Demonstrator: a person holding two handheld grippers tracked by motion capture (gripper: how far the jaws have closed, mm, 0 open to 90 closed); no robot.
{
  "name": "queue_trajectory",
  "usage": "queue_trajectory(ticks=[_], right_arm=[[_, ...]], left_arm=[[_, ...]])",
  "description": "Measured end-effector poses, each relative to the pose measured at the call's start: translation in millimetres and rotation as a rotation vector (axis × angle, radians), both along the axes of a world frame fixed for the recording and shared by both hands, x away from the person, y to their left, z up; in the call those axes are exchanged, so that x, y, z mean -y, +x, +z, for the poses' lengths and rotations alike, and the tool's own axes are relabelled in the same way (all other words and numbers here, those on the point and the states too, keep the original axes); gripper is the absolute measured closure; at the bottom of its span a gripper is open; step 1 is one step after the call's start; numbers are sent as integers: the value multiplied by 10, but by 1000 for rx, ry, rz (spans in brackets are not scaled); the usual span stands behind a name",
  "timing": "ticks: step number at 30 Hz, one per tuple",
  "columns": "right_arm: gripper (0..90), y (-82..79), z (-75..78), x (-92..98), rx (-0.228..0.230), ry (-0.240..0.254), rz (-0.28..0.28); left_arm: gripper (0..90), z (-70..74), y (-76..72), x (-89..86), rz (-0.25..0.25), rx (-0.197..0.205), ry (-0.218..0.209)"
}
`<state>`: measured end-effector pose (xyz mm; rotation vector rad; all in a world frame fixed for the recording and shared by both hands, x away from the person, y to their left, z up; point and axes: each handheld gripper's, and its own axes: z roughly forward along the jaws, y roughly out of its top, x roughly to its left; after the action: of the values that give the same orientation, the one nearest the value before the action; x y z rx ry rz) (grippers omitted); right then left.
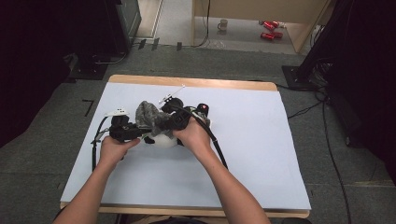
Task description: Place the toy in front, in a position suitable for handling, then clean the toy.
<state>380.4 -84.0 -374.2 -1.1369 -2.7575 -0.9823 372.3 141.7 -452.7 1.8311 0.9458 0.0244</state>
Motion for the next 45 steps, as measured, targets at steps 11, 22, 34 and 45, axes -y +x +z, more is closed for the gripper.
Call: queue_trajectory(ticks=[11,22,34,45], right_arm=[[797,53,77,408,38,-64,-42],[798,147,86,684,27,-19,-84],[797,187,156,1097,29,-14,-173],[798,241,333,1347,70,-23,-241]], left_arm=[[696,-13,6,-1,5,7,-7],[700,-11,2,3,6,11,-1],[702,-6,3,3,3,6,1],[714,5,-6,18,6,8,15]])
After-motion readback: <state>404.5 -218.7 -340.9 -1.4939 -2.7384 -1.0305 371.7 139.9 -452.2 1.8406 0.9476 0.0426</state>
